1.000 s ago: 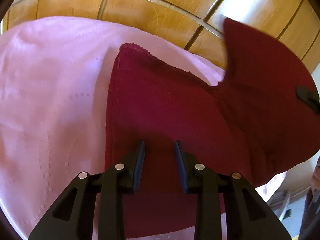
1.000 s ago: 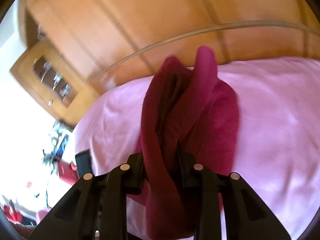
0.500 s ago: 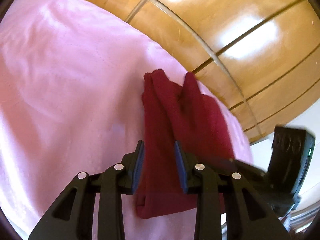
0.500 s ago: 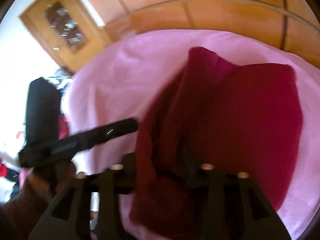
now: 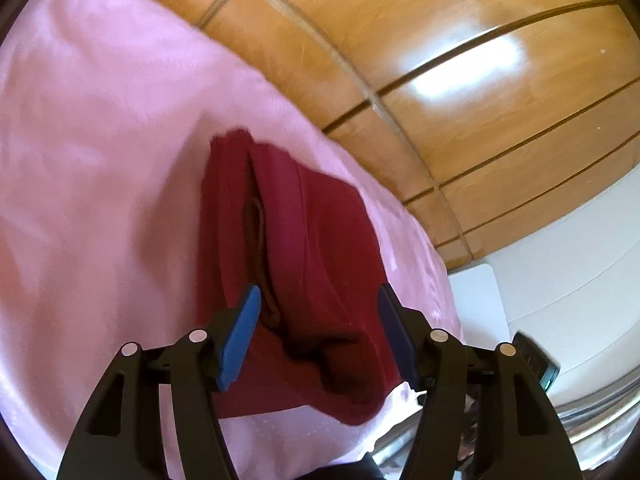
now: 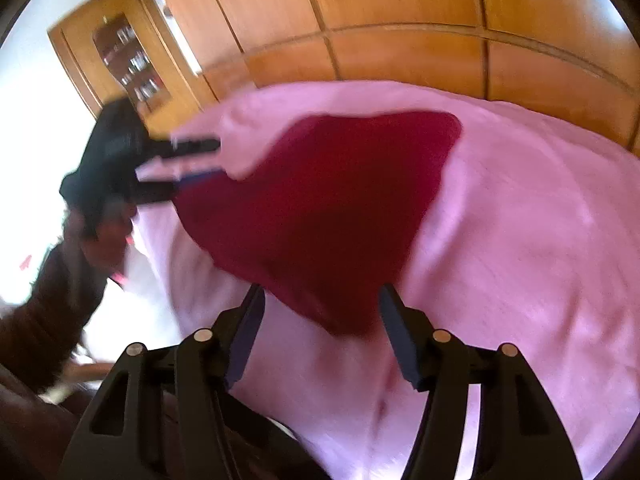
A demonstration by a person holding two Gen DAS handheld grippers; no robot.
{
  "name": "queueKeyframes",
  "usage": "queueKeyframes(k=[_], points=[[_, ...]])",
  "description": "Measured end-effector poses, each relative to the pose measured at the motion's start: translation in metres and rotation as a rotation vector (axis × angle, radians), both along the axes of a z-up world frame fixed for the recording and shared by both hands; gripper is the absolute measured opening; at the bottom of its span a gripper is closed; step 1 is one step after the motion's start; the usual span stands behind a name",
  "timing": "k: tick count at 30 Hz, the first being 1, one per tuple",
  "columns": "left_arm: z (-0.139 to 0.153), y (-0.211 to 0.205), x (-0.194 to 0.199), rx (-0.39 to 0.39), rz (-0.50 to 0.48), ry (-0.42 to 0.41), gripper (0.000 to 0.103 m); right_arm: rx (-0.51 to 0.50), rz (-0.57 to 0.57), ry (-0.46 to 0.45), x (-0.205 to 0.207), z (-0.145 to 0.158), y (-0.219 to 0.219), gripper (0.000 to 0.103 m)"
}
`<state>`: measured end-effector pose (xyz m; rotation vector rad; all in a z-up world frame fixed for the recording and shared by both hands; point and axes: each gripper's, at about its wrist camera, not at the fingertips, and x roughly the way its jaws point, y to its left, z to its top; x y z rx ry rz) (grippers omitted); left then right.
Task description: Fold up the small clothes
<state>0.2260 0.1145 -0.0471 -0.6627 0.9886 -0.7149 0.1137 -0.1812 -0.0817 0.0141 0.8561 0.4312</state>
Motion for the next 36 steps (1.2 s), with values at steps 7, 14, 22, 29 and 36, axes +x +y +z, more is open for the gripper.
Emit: queueKeyframes(k=[7,14,22,29,36], points=[[-0.008,-0.032,0.001,0.114,-0.066,0.059,0.059,-0.04,-0.06,0.003,0.005,-0.028,0.011,0.05],[0.0,-0.037,-0.002,0.292,-0.026,-0.039,0.017,-0.039,-0.123,-0.05,0.008,-0.017,0.008,0.013],[-0.037,-0.011,-0.023,0.327,0.037,-0.007,0.015,-0.129,-0.033,-0.018,-0.003,-0.044,0.024,0.011],[-0.016,-0.018,-0.033,0.373,0.05,-0.107,0.017,-0.112,-0.005,0.039,-0.001,-0.045,0.015,0.03],[0.031,-0.025,-0.031,0.401,0.114,-0.277,0.017,-0.002,0.013,-0.008,-0.008,-0.004,-0.012,0.053]])
